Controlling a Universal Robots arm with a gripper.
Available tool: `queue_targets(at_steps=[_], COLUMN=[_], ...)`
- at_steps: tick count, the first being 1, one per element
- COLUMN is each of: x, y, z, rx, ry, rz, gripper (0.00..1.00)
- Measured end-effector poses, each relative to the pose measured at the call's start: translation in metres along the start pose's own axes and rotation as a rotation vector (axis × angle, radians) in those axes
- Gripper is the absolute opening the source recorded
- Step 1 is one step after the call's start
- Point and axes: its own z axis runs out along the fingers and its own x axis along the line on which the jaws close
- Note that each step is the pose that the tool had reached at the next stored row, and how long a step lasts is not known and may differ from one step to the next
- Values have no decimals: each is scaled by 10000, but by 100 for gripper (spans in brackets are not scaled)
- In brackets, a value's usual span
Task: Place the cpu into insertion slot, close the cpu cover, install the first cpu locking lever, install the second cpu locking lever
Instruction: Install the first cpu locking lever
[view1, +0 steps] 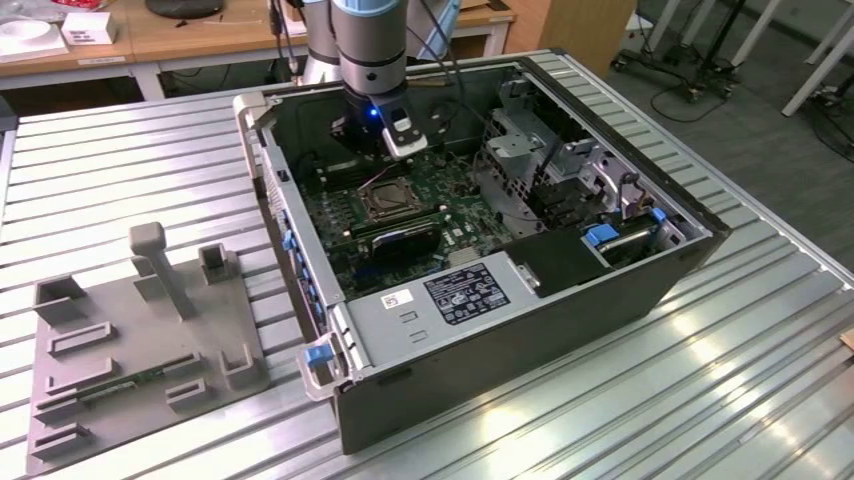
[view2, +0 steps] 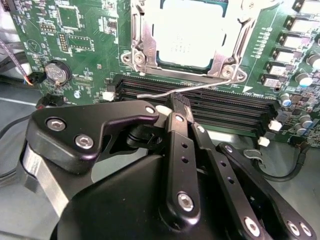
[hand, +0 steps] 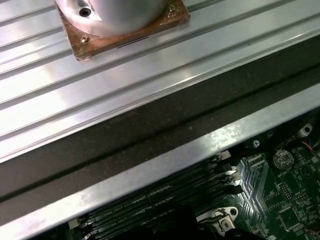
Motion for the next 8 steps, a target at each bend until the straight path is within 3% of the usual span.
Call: queue_targets(at_steps=[8], x=[-4], y=[-2], z=[5], rx=[4], ry=[-4], rz=[0], gripper=[11])
